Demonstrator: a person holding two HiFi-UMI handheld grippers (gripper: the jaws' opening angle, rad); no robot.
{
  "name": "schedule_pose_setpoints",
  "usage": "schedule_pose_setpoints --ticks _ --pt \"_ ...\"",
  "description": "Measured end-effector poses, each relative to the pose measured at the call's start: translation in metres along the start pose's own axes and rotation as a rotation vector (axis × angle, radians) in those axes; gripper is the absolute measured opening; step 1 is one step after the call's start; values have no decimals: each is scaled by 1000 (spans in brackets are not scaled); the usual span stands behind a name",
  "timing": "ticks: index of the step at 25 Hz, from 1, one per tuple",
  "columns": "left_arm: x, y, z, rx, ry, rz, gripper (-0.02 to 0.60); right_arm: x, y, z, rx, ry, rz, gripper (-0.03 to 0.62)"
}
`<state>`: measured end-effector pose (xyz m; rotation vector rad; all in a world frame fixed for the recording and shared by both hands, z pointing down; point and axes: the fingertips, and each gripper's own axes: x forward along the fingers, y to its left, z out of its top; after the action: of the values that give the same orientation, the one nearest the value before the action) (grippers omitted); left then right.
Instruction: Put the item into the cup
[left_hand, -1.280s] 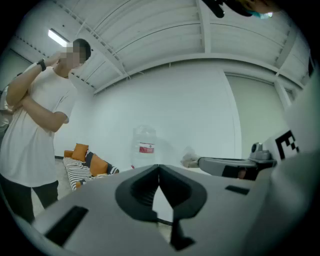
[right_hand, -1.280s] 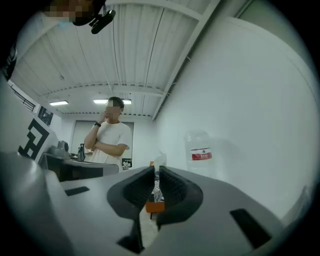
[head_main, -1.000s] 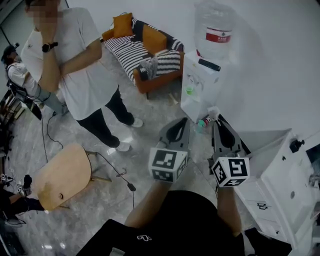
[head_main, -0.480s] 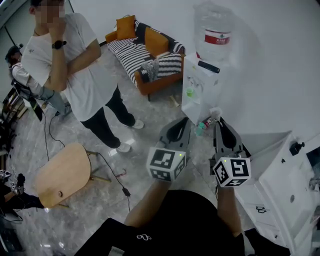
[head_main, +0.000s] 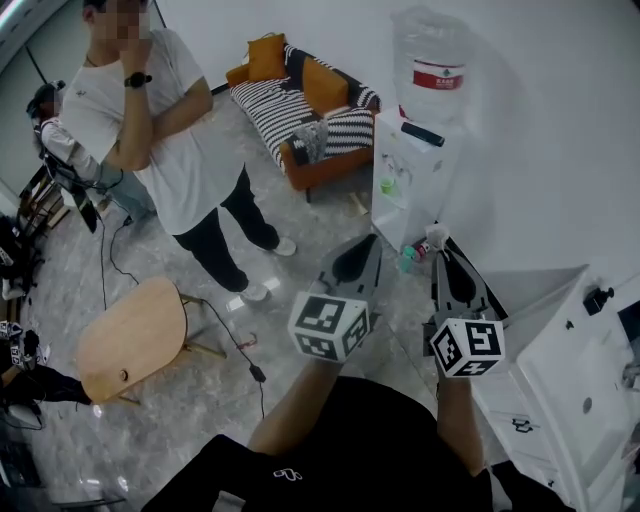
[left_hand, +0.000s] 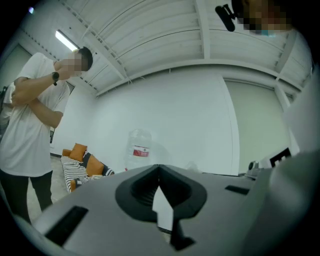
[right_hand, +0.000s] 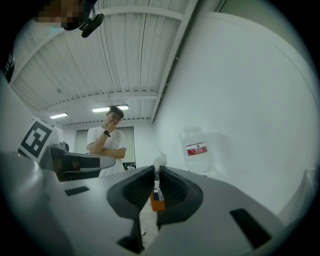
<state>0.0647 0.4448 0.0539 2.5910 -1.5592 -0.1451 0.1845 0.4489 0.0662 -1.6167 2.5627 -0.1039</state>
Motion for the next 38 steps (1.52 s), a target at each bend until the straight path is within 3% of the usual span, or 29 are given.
schedule_pose_setpoints --ticks 4,11,19,24,29,38 --pt "-5 -15 4 5 -38 -59 12 -6 -4 1 -6 -4 10 35" --pt "-7 -24 5 -31 -86 -93 12 -13 -16 10 -11 -31 12 35" --pt "-6 -10 30 -54 -192 -75 12 -14 -27 22 -28 -84 10 35" --pt "8 8 23 -14 -162 -25 12 -2 -43 17 -23 -97 -16 35" --pt "24 36 11 -17 -130 25 12 25 -36 12 -41 -93 14 35" --pt "65 82 -10 -25 -65 44 12 81 -44 -19 -30 -19 12 35"
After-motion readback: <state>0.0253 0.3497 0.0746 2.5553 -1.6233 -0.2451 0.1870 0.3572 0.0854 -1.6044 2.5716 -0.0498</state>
